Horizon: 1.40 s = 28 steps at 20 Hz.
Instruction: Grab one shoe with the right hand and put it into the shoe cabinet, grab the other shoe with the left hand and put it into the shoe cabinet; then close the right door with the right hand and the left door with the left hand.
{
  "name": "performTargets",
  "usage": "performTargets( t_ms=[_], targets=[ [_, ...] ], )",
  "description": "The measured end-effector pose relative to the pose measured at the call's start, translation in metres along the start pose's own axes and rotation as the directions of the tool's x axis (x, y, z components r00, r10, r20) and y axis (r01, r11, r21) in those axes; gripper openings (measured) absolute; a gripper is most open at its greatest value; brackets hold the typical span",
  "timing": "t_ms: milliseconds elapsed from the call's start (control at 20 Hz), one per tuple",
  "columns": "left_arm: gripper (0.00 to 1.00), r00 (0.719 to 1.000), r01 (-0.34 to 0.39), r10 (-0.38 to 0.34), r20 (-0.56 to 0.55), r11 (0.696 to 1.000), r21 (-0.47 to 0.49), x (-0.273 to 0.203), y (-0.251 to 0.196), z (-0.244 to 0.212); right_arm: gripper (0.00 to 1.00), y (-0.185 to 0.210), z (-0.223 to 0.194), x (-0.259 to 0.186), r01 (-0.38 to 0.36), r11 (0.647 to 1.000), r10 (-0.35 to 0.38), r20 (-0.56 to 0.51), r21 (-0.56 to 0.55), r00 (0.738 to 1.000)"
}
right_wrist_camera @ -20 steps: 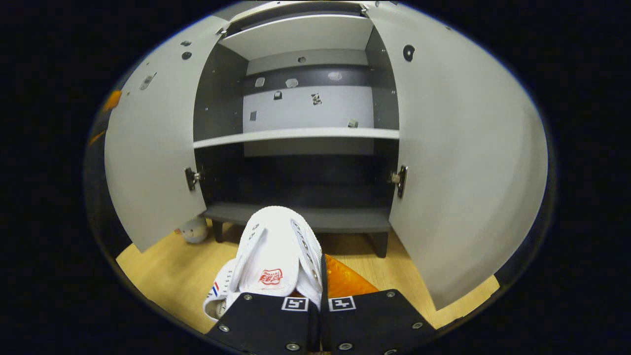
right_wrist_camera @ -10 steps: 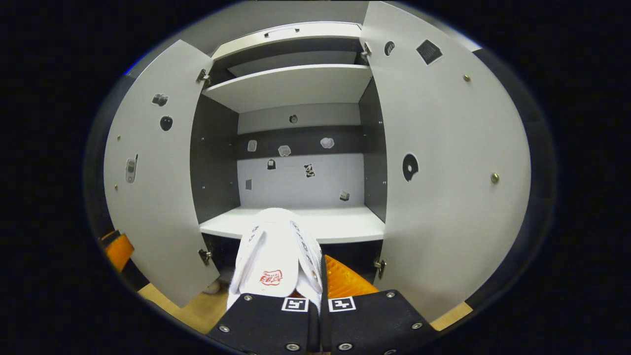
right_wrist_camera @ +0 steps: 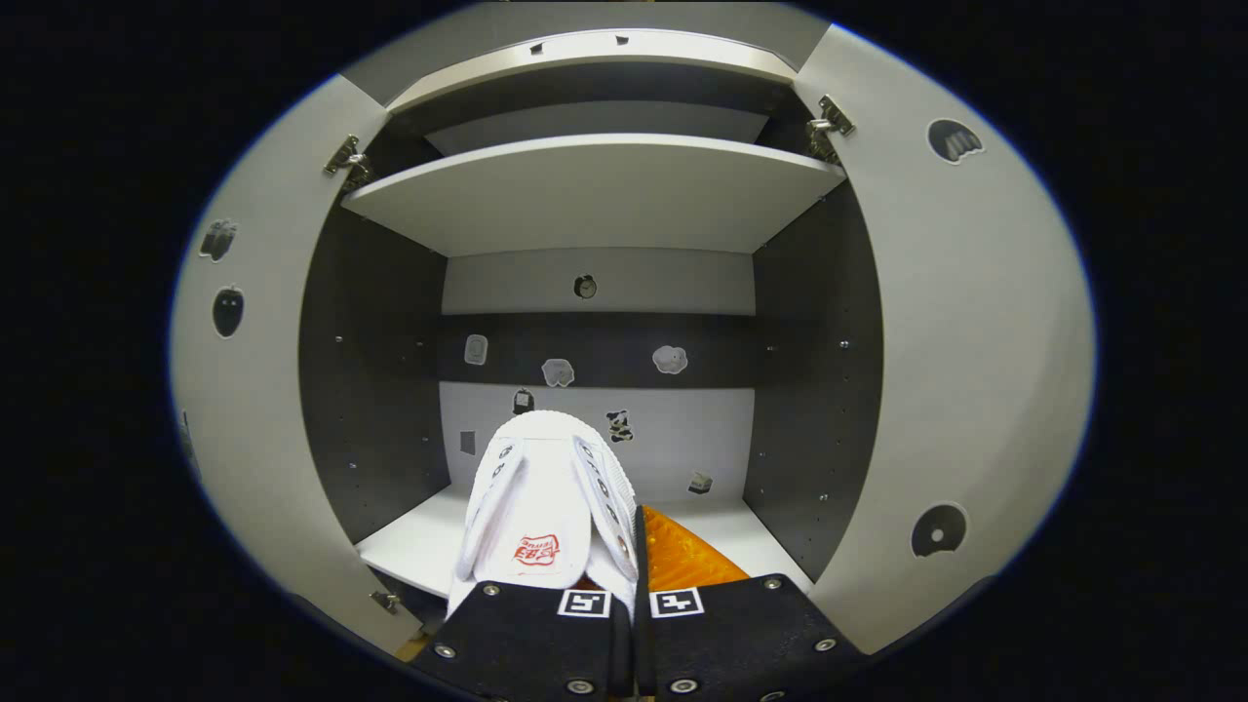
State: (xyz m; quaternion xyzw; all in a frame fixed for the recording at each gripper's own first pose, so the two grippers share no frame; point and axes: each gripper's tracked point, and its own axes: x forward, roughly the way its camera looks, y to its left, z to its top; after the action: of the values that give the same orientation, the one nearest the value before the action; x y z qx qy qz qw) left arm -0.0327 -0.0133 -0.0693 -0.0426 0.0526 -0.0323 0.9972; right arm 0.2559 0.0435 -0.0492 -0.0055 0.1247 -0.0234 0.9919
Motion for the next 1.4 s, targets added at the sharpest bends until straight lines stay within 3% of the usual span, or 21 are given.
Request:
performTargets(
  t_ms=[250,450,900,1000,1400],
  targets=[
    [0.96,1.000,0.008,-0.009,0.009,1.000,0.009,-0.008,-0.007,0.002,0.00,-0.008,-0.059,0.073,0.075,0.997,-0.078,-0.166,-0.019,0.983],
    [0.96,1.000,-0.001,0.001,-0.001,1.000,0.005,-0.009,-0.004,-0.002,0.00,-0.031,-0.087,0.103,0.156,0.986,-0.165,-0.234,-0.056,0.958],
    [0.94,1.000,-0.016,0.016,-0.022,1.000,-0.006,-0.008,0.000,-0.013,0.01,-0.037,-0.117,0.123,0.182,0.983,-0.180,-0.314,-0.023,0.932],
    [0.97,1.000,-0.011,0.010,-0.026,1.000,-0.009,-0.005,-0.002,-0.014,0.04,-0.033,-0.124,0.125,0.167,0.986,-0.156,-0.337,0.003,0.928],
    [0.96,1.000,-0.019,0.019,-0.021,1.000,-0.011,0.002,0.001,-0.016,0.37,-0.034,-0.112,0.113,0.131,0.991,-0.122,-0.326,0.006,0.938]
  ],
)
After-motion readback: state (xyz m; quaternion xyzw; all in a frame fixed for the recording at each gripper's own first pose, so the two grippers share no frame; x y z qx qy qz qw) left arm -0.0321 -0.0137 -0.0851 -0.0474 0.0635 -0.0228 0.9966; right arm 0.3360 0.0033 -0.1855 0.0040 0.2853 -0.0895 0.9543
